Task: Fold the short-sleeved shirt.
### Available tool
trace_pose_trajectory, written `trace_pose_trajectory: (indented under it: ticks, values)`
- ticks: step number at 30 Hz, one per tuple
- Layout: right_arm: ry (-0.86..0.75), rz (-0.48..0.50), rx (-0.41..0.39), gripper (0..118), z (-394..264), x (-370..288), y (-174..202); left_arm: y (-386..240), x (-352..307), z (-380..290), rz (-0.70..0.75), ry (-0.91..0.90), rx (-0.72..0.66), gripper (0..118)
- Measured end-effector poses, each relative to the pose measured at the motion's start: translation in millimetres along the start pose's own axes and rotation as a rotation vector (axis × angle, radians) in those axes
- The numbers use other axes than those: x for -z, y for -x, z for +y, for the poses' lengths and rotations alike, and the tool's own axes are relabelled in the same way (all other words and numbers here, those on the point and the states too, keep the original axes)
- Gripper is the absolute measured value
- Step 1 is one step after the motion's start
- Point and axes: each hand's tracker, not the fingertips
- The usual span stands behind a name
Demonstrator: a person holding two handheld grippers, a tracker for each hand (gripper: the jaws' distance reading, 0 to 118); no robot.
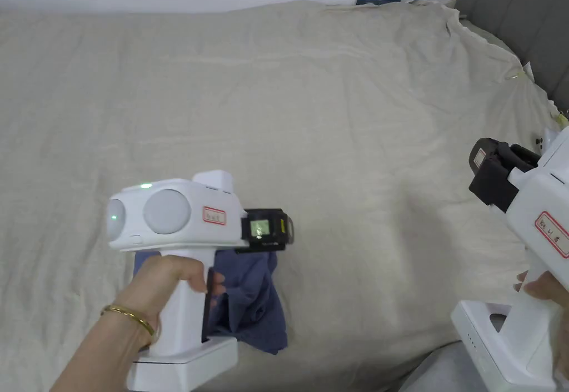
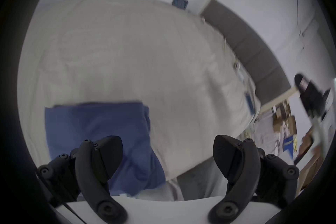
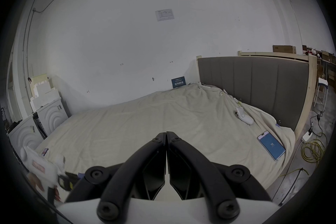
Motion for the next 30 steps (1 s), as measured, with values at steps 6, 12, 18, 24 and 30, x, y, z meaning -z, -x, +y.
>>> trace_pose_trajectory:
  ticks: [6,12,18,24,30]
  values:
    - [0.005,0.028,-0.017,0,-1,1,11,15,-7,-11,0.291,-0.203,0.106,16]
    - [0.012,0.03,-0.029,0,-2,1,14,18,33,-62,0.292,-0.218,0.079,0]
    - [0.022,0.011,-0.042,0,-1,0,12,-7,64,-124,0.235,-0.176,0.102,0]
    - [0.032,0.001,-0.045,0,-2,2,8,-34,82,-158,0.295,-0.2,0.275,0]
    - [0.038,0.007,-0.04,0,-4,4,9,-54,103,-164,0.193,-0.045,0.374,0]
